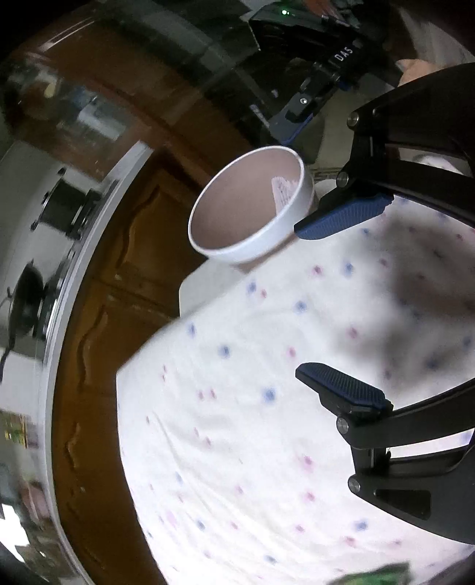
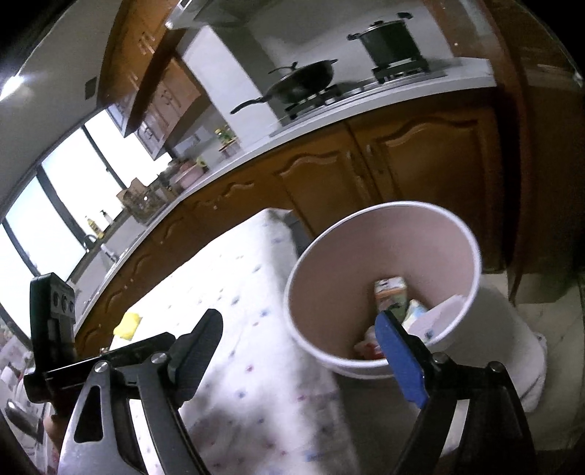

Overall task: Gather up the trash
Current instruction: 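Move both tools back over the table toward the juice pouch and can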

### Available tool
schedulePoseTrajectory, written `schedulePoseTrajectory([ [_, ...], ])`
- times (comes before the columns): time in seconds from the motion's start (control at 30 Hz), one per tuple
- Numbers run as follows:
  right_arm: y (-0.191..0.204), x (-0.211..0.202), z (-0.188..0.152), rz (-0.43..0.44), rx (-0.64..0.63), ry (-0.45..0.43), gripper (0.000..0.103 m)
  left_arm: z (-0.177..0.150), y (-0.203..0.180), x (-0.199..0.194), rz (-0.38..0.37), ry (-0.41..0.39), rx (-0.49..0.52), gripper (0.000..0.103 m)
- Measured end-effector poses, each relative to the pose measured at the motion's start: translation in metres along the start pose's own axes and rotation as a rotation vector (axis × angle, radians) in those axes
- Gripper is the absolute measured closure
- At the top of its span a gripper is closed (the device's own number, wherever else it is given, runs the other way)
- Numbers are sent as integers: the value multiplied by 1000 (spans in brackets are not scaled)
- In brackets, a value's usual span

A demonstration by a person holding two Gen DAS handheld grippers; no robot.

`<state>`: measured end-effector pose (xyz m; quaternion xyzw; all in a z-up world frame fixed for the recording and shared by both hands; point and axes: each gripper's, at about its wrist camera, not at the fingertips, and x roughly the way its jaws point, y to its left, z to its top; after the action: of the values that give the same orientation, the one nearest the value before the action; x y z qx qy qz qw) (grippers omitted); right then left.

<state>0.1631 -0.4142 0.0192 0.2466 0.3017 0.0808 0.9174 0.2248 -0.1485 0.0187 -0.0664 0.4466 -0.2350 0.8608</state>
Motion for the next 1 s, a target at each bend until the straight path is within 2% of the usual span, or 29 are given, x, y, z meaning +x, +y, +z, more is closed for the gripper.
schedulePoseTrajectory([
  [0.67, 87, 31, -42, 106, -92, 105, 16, -49, 91, -84, 88, -95, -144, 31],
  [1.0, 142, 58, -61, 193, -150, 177, 16, -77, 149, -134, 179, -157, -249, 31],
])
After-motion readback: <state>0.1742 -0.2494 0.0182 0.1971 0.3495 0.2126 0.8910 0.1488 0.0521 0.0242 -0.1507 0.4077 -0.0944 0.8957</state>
